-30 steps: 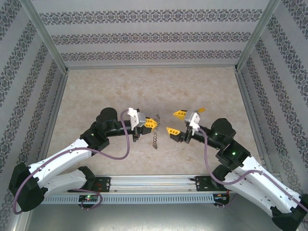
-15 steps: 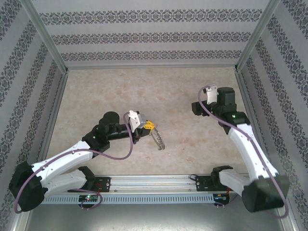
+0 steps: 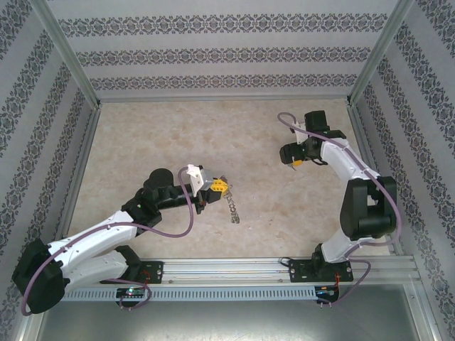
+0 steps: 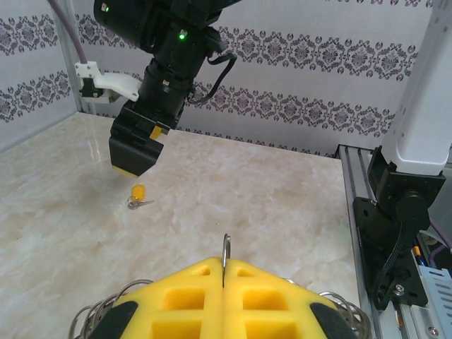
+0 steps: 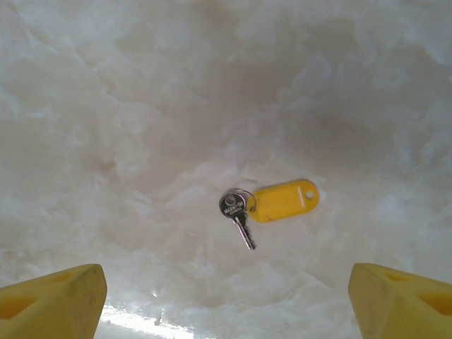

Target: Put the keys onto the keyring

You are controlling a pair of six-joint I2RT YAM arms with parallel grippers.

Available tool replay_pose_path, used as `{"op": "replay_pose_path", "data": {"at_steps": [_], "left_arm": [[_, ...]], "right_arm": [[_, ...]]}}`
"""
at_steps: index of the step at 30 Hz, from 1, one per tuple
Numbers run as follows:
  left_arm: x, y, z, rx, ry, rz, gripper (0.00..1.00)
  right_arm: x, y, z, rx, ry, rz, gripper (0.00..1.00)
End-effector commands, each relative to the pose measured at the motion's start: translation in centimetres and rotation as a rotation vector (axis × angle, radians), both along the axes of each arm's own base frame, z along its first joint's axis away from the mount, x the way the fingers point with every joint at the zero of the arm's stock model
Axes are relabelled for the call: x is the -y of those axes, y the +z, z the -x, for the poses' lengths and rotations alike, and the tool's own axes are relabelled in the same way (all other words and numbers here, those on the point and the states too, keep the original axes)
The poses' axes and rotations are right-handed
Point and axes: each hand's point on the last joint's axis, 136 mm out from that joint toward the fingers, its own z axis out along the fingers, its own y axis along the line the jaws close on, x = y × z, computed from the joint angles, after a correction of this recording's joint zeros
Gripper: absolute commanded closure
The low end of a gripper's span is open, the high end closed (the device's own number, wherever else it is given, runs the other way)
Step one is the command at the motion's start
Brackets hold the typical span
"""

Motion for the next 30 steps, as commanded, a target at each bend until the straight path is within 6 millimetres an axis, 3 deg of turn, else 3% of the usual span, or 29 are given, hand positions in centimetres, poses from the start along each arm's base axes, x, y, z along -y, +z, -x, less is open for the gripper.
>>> {"op": "replay_pose_path", "data": {"at_steps": [1,14,25,30], "left_arm": [[0.0,1.8,0.1,0.033,-0.003,0.056,1.0],[0.1,1.8,-0.2,0.021,0.006,0.044,1.0],[0.1,1.4,-0.3,0.012,0.012,0.037,1.0],[0.1,1.4,-0.3,0.013,0.011,0.034,1.0]], "right_arm": [[0.8,-0.5,-0.2,-0.053,0.002,0.034,0.1],[0.8,-4.4,-0.2,-0.172,0.024,0.046,0.07],[0.7,-4.9,-0.1,-0.176,0.029,0.043,0.05],[0.8,-5.3,-0.2,-0.198,0.033,0.049,0.11]]}}
